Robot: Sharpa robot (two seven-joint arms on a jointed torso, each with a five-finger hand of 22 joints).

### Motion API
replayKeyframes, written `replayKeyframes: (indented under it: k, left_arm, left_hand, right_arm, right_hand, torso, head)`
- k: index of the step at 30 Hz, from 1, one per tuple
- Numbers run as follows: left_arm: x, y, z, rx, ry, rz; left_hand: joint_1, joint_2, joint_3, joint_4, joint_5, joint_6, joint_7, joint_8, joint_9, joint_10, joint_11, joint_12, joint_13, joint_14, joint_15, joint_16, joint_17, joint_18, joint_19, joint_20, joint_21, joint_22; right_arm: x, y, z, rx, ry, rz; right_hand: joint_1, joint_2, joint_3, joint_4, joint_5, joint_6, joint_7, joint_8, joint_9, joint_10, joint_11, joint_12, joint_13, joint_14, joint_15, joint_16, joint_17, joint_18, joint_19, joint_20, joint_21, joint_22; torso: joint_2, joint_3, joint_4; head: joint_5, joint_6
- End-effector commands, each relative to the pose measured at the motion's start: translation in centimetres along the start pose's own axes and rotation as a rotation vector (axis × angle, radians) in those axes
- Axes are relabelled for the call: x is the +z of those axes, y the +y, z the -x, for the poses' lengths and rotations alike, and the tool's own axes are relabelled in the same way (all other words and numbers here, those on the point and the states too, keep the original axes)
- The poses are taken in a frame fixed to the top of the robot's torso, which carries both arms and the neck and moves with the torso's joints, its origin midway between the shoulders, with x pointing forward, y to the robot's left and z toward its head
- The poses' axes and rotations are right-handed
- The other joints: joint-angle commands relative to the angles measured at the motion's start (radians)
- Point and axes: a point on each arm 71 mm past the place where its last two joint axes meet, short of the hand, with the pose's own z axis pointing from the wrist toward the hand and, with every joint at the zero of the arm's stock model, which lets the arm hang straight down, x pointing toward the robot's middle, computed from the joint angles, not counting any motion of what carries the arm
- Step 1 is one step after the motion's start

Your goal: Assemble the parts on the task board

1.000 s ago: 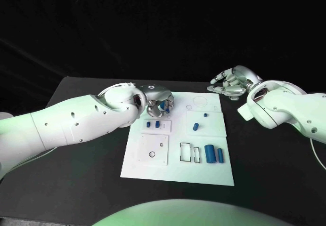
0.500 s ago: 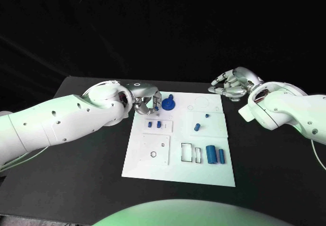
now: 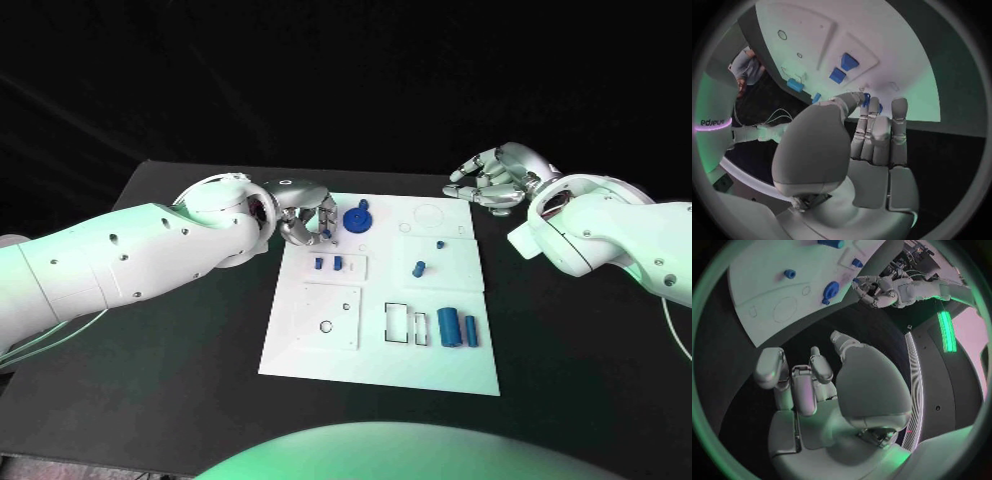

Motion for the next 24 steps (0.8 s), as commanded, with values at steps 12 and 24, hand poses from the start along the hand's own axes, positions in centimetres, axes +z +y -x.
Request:
replayKeyframes:
  k: [12, 24]
  left_arm:
    - [0.58, -0.8, -0.72, -0.034, 0.016, -0.037]
    - [0.98, -0.6, -0.92, -0.037, 0.028, -0.028]
  left_hand:
    - [-0.007, 0.001, -0.003, -0.001, -0.003, 0.008, 0.0, -0.007, 0.001, 0.01, 0.001, -0.007, -0.001, 0.005, 0.001, 0.003, 0.003, -0.001, 0.005, -0.001, 0.003, 0.003]
    - [-0.007, 0.002, -0.002, -0.003, -0.005, 0.01, 0.0, -0.008, 0.003, 0.014, 0.001, -0.01, -0.001, 0.008, 0.001, 0.004, 0.007, -0.002, 0.01, -0.001, 0.006, 0.009]
  right_arm:
    - [0.0, 0.07, -0.08, -0.004, 0.004, 0.007]
    - [0.02, 0.09, -0.1, -0.004, 0.004, 0.007]
  right_hand:
    - [-0.01, 0.001, 0.004, 0.001, -0.001, -0.002, -0.003, 0.004, -0.001, -0.009, -0.001, -0.004, -0.001, 0.054, -0.007, -0.005, 0.069, 0.021, -0.006, 0.002, -0.006, -0.001]
    - [-0.01, 0.001, 0.004, 0.001, -0.001, -0.002, -0.003, 0.004, -0.001, -0.009, -0.001, -0.004, -0.001, 0.054, -0.007, -0.005, 0.069, 0.021, -0.006, 0.002, -0.006, -0.001]
  torso:
    - [0.0, 0.0006, 0.0007]
    - [-0.001, -0.0013, 0.0005]
  head:
    - [-0.003, -0.004]
    - [-0.003, -0.005]
